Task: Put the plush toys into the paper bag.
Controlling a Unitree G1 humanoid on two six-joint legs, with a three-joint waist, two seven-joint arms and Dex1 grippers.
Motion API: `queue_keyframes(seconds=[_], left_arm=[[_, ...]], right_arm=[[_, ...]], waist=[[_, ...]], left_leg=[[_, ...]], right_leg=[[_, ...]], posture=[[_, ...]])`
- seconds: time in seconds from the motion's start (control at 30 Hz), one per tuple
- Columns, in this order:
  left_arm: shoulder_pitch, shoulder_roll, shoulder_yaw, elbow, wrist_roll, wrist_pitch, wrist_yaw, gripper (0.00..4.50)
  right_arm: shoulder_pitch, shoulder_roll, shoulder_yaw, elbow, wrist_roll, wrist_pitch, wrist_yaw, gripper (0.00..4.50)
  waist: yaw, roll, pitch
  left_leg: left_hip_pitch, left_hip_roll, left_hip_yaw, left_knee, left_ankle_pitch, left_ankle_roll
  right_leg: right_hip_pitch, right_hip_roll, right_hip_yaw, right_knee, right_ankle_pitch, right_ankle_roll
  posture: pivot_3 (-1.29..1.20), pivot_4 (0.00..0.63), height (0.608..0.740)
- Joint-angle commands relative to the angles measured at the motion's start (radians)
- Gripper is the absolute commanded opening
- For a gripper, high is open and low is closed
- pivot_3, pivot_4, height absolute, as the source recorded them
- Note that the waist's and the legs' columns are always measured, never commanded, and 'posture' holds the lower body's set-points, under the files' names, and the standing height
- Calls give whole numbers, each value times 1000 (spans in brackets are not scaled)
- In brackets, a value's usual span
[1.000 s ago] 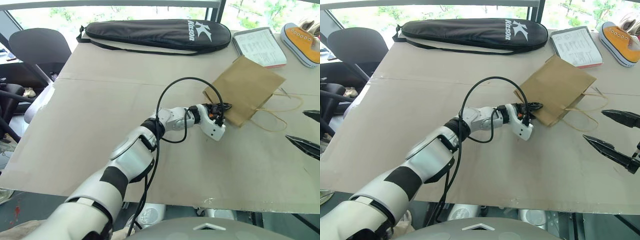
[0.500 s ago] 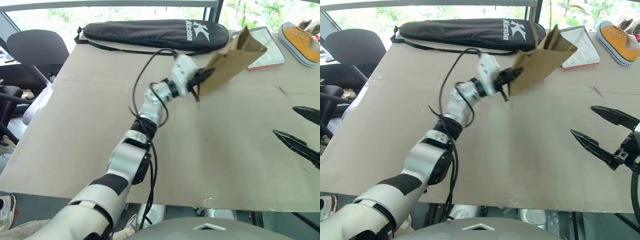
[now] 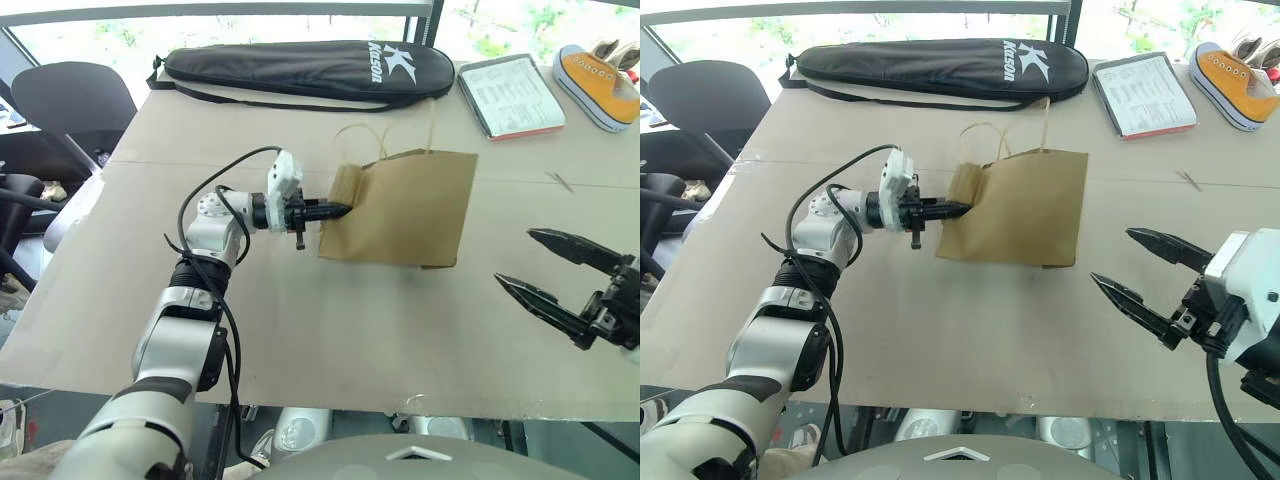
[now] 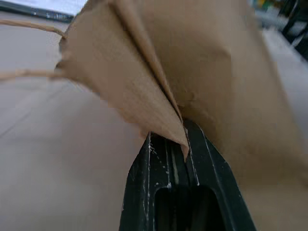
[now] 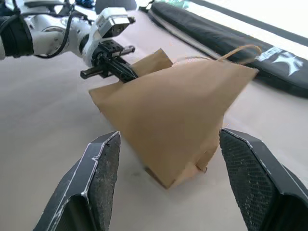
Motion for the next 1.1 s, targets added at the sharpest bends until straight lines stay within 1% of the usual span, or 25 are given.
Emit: queue_keyframes(seconds=[0.03, 0.07, 0.1, 0.17, 0.23, 0.33, 0.47, 0.6, 0.67, 0.7, 0.73, 0.77, 0.83, 0.87, 0.9, 0.93, 1.03, 1.1], left_arm=[[4, 27, -11, 96, 95, -240, -11, 28], [2, 24, -2, 111, 92, -254, -12, 28], [-9, 9, 33, 106, 52, -272, -22, 28], [-32, -18, 92, 90, 3, -381, -3, 28], [-37, -38, 128, 17, -39, -475, -12, 28], [-15, -43, 148, -59, -75, -545, -54, 28], [41, -21, 134, -35, -49, -567, -71, 28], [79, -14, 138, -76, -61, -546, -58, 28], [99, -5, 138, -90, -67, -564, -76, 28], [113, 0, 139, -102, -74, -561, -83, 28], [129, 7, 138, -128, -90, -549, -98, 28], [144, 12, 137, -156, -107, -533, -113, 28], [164, 18, 137, -197, -125, -507, -115, 0], [175, 22, 135, -219, -138, -508, -131, 0], [194, 30, 133, -250, -153, -500, -150, 0], [209, 36, 131, -272, -164, -493, -164, 0], [238, 47, 137, -327, -204, -486, -197, 0], [253, 77, 118, -348, -234, -510, -211, 0]], right_arm=[[14, -9, 14, -22, -11, -42, -10, 3108], [20, -9, 16, -22, -9, -48, -11, 3108], [26, -8, 19, -22, -13, -53, -12, 3108], [41, -7, 22, -22, -24, -63, -11, 3108], [53, -4, 19, -22, -31, -70, -10, 3108], [62, 7, 17, -22, -37, -72, -7, 3108], [47, 9, 58, -10, -66, -71, -7, 3108], [34, -3, 98, 7, -79, -44, -28, 3108], [22, -14, 122, 22, -76, -17, -47, 3108], [3, -22, 142, 38, -76, -3, -62, 3108], [-46, -24, 168, 80, -58, 28, -112, 3108], [-92, -27, 199, 111, -71, 42, -143, 3108], [-149, -52, 258, 137, -92, 65, -143, 3626], [-189, -54, 303, 151, -115, 64, -138, 3626], [-250, -43, 356, 179, -137, 60, -149, 4228], [-294, -32, 393, 200, -154, 57, -159, 4465], [-399, -32, 483, 270, -227, 55, -146, 4465], [-456, -42, 543, 313, -259, 36, -79, 4465]], waist=[[0, 0, 0], [-1, 0, 0], [-5, 0, 0], [-7, 0, 0], [-6, 0, 0], [-7, 0, 0], [-13, 1, -1], [-9, 0, 0], [-8, 0, 0], [-9, 0, 0], [-10, 0, -1], [-11, 0, -1], [-14, 0, -1], [-11, 1, 0], [-9, 1, -1], [-13, 1, -1], [-12, 1, -1], [-11, 1, 0]], left_leg=[[0, 0, 0, 0, 0, 0], [0, 0, 0, 0, 0, 0], [0, 0, 0, 0, 0, 0], [0, 1, 0, 0, 0, 0], [0, 1, 0, 0, 0, 0], [-1, 1, 0, 0, 0, 0], [1, 1, 0, 0, 0, 0], [1, 1, 0, 0, 0, 0], [0, 1, 0, 0, 0, 0], [0, 1, 0, 0, 0, 0], [0, 1, 0, 0, 0, 0], [0, 1, 0, 0, 0, 0], [1, 1, 0, 0, 0, 0], [1, 1, 0, 0, 0, 0], [1, 1, 0, 0, 0, 0], [1, 2, -2, 0, 0, 0], [0, 2, 0, 0, 0, 0], [0, 2, -1, 0, 0, 0]], right_leg=[[0, 0, 0, 0, 0, 0], [0, 0, 0, 0, 0, 0], [0, 0, 0, 0, 0, 0], [0, 0, 0, 1, 0, 0], [0, 0, -1, 1, 0, 0], [0, 0, -1, 1, 0, 0], [0, 0, 0, 1, 0, 0], [0, 1, 0, 1, 0, 0], [0, 1, -1, 1, 0, 0], [0, 1, -1, 1, 0, 0], [0, 1, 0, 0, 0, 0], [0, 1, -1, 0, 0, 0], [0, 0, 0, 1, 0, 0], [0, 1, 1, 1, 0, 0], [0, 0, 0, 1, 0, 0], [0, 1, -1, 0, 0, 0], [-1, 1, 0, 0, 0, 0], [-1, 1, 0, -1, 0, 0]], posture=[[0, 150, 740], [0, 150, 740], [0, 150, 740], [0, 150, 740], [0, 150, 740], [0, 150, 740], [0, 150, 740], [0, 150, 740], [0, 150, 740], [0, 150, 740], [0, 150, 740], [0, 150, 740], [0, 150, 740], [0, 150, 740], [0, 150, 740], [0, 150, 740], [0, 150, 740], [0, 150, 740]])
